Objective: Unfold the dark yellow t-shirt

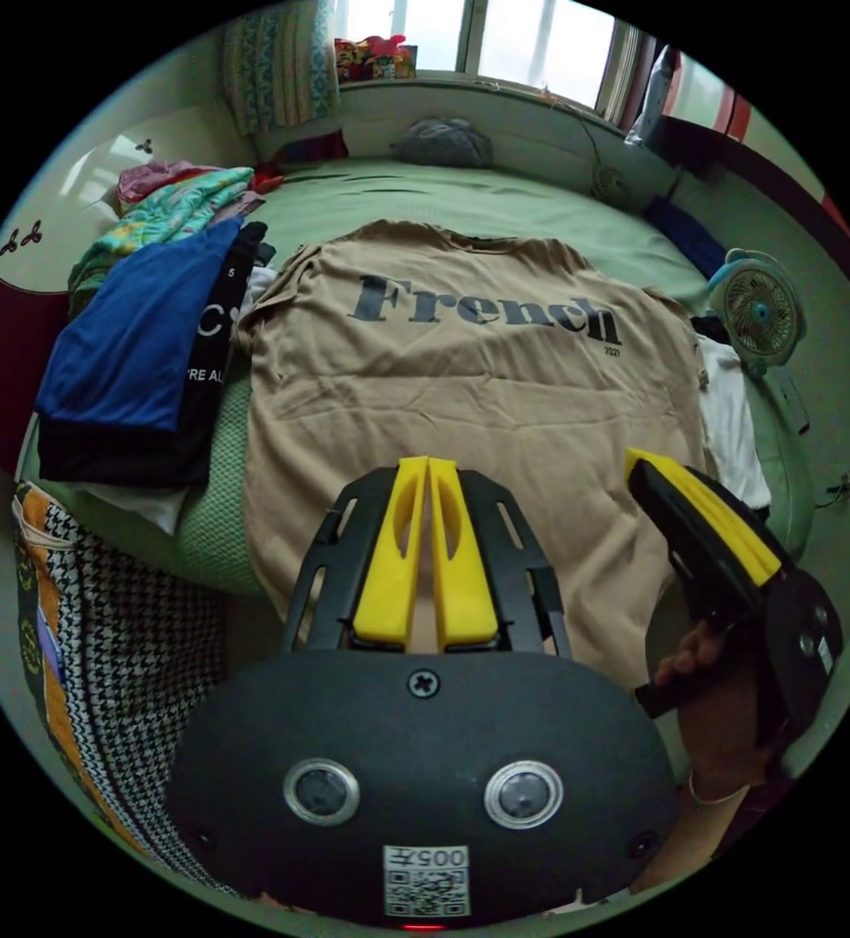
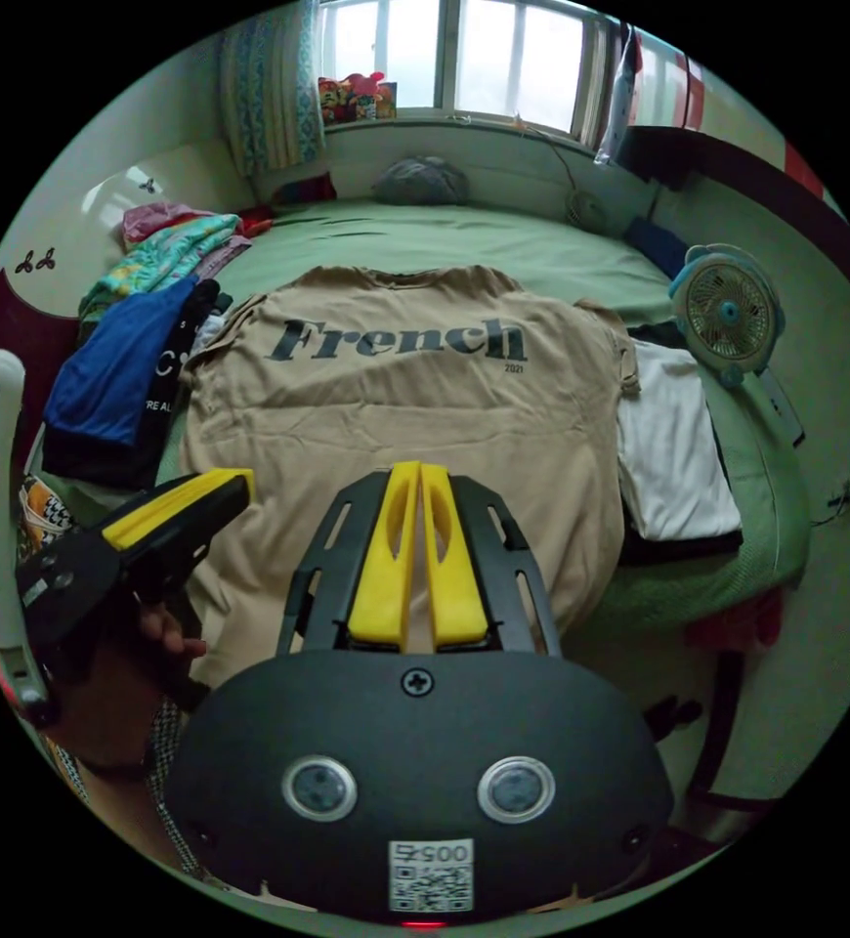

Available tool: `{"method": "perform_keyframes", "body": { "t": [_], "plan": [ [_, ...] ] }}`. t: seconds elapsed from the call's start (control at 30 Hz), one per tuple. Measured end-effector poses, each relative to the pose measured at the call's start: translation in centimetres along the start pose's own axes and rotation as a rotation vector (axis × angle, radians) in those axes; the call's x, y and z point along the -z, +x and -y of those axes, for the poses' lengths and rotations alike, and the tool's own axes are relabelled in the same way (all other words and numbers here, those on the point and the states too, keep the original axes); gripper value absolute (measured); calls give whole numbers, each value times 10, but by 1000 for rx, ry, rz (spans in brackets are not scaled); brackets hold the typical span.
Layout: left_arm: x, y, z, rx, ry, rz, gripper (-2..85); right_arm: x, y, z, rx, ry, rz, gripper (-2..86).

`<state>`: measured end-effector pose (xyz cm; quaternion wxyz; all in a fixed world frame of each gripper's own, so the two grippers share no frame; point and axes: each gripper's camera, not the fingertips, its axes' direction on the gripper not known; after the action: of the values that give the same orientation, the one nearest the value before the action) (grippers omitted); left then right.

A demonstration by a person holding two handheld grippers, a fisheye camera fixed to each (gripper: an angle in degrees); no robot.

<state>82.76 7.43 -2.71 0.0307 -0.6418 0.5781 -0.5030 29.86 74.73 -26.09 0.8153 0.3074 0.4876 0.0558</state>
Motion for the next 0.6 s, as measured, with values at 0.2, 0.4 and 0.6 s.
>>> {"method": "perform_keyframes", "body": {
  "t": [0.2, 0.4, 0.6],
  "plan": [
    [1, 0, -15, 5, -7, -30, -1, 2, -10, -10, 14, -11, -13, -12],
    [2, 1, -27, -4, -11, -17, -1, 7, -11, -14, 2, -10, -2, -12],
    [2, 1, -38, 18, -12, -2, -1, 9, -14, -17, 9, -10, -15, -13]
  ]
}}
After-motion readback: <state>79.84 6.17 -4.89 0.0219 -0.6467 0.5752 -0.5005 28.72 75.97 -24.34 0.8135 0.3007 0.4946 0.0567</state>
